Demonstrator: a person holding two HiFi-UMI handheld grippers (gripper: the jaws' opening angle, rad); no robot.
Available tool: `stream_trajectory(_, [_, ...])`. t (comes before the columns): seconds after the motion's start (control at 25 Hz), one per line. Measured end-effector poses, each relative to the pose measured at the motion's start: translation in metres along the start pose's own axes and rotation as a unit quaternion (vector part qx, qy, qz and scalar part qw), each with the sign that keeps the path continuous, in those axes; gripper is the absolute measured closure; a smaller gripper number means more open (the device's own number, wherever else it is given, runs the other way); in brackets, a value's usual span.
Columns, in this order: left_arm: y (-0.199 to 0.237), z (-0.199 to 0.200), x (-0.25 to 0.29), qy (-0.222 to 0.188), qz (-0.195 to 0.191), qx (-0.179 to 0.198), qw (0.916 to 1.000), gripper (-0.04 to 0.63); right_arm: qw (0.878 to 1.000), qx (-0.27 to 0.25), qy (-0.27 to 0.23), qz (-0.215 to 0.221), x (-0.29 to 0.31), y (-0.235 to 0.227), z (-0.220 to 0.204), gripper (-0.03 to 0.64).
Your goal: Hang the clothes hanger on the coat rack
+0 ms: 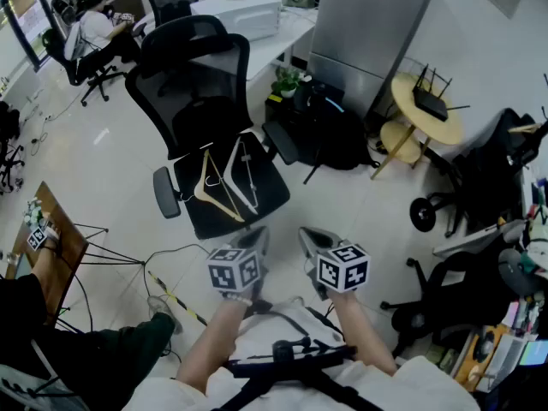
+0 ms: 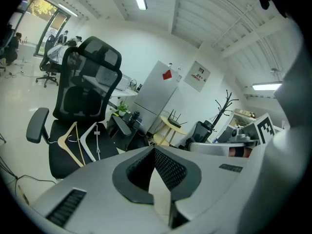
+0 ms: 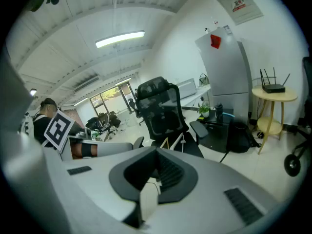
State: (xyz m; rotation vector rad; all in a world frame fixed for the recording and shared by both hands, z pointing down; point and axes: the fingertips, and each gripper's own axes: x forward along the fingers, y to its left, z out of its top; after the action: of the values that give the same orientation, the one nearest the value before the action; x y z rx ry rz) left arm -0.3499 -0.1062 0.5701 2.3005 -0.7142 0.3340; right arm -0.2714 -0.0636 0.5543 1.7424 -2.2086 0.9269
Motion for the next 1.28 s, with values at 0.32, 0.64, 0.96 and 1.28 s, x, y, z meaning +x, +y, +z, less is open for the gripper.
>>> stream_trajectory(0.32, [0.022, 0.017, -0.012, -0.012, 0.006, -0.007, 0.9999, 0.597, 0.999, -0.002, -0.028, -0.016, 0.019, 0.008, 0.020, 0.584])
stream_trajectory(0.64, [0.066, 0.024, -0.021, -0.010, 0.020, -0.010, 0.9997, 0.597, 0.999, -0.019, -0.016, -0.033, 0.070, 0.007, 0.028, 0.584])
stream_trajectory(0.96, [0.117, 0.030, 0.002, -0.002, 0.052, -0.032, 0.9981, 0.597, 0.999, -0.012, 0.016, -0.032, 0.142, -0.019, 0.041, 0.518])
stream_trajectory(1.28, [0.174, 0.036, 0.045, 0.005, 0.108, -0.076, 0.9913, 0.597, 0.996, -0.021, 0.090, -0.012, 0.240, -0.055, 0.029, 0.411])
